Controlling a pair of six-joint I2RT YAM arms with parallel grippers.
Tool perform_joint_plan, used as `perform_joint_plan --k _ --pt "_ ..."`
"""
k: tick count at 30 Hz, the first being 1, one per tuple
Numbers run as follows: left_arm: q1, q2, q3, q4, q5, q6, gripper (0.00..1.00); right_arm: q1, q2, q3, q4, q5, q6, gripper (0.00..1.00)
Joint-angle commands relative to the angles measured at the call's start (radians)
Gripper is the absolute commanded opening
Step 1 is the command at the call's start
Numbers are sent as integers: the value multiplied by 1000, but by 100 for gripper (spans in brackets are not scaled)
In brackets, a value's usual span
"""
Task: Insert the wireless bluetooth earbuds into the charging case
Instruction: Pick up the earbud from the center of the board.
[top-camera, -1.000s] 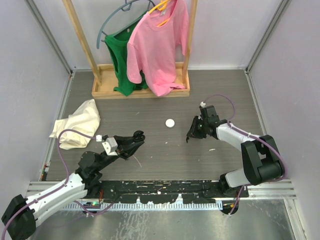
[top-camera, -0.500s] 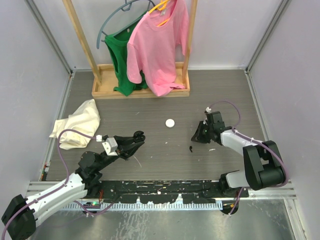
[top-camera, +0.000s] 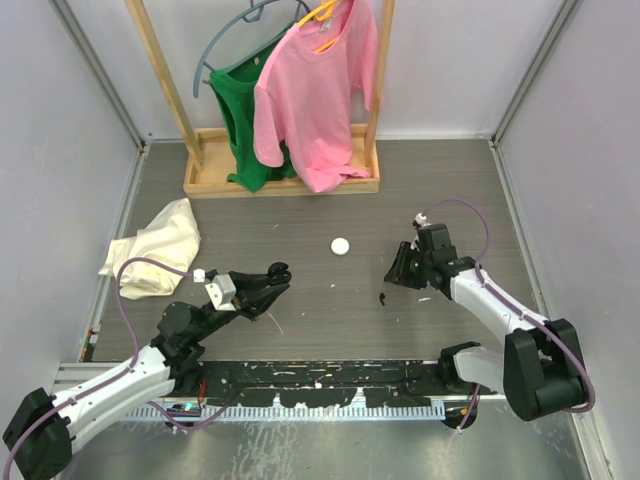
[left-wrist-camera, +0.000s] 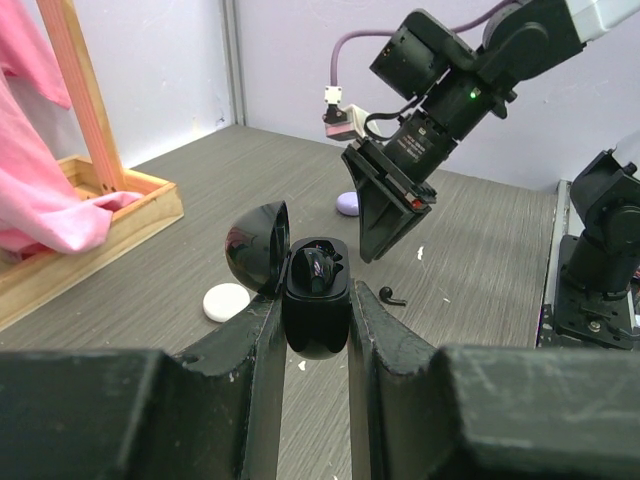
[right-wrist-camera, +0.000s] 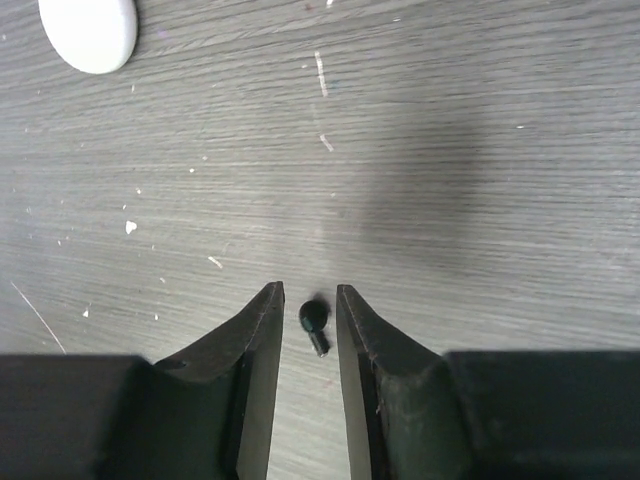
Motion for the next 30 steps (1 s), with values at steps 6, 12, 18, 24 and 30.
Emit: perform_joint_plan --k 6,12,18,24,30 --pt "-2 -1 24 48 8 4 0 163 40 196 -296 202 -22 37" --pt "-1 -3 24 48 9 3 0 249 153 305 -409 277 -38 39" --pt "-1 -7 24 47 9 3 0 297 248 370 -446 313 -48 39" --pt "-2 -7 24 46 11 3 0 307 322 393 -441 320 -64 38" --pt "-2 -4 26 47 12 3 0 309 374 394 -425 309 -73 36"
